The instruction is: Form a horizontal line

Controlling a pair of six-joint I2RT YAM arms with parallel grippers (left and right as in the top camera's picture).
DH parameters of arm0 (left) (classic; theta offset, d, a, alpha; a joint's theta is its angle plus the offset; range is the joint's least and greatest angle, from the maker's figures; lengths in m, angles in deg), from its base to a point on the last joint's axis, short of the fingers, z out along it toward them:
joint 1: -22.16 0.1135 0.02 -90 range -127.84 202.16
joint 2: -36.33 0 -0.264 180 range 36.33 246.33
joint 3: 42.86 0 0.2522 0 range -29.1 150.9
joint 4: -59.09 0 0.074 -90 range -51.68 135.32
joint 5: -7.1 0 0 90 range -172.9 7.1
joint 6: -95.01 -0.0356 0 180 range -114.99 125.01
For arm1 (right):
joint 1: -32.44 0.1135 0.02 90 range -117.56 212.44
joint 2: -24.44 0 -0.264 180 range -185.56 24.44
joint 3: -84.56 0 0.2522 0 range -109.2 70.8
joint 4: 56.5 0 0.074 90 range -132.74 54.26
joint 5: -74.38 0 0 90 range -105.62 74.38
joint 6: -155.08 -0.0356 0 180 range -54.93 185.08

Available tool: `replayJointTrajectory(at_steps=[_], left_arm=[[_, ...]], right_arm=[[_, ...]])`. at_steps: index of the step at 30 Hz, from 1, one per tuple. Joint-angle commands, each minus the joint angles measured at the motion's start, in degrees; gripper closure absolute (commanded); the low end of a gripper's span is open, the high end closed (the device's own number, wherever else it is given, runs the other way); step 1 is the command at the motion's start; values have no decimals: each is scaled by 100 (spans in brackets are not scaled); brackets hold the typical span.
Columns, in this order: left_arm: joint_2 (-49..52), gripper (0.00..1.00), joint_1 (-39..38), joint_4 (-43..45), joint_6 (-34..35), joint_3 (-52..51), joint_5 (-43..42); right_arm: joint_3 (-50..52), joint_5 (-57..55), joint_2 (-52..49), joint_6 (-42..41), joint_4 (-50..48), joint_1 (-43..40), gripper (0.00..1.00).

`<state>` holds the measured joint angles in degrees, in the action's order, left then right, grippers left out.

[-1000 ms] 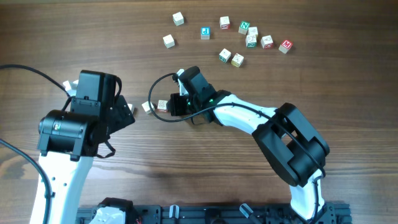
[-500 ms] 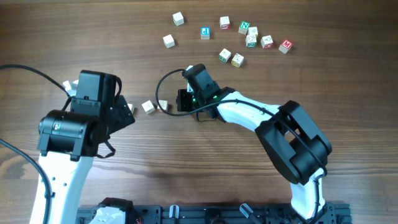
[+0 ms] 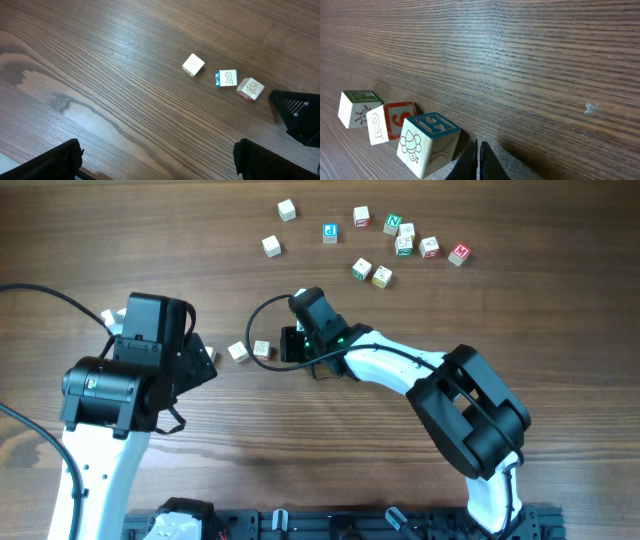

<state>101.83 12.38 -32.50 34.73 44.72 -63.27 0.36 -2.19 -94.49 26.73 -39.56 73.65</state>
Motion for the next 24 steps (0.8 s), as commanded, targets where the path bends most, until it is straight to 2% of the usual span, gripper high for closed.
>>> replayJointTrajectory(at_steps=[1,8,11,17,24], left_arm=[[31,0,31,-4,79,0,-11],[31,0,31,-4,79,0,-11],[31,0,31,-4,76,0,-11],[31,0,31,-4,76,0,-11],[31,0,31,-4,76,0,-11]], right_arm=[[-85,-122,-11,-85,4,2,95],[-85,-120,-13,-540,107,4,96],[-85,-184,-13,-1296,332,2,95],[-85,-57,-11,-1528,278,2,95],[-85,-83,-11,-1412,208,-2,96]])
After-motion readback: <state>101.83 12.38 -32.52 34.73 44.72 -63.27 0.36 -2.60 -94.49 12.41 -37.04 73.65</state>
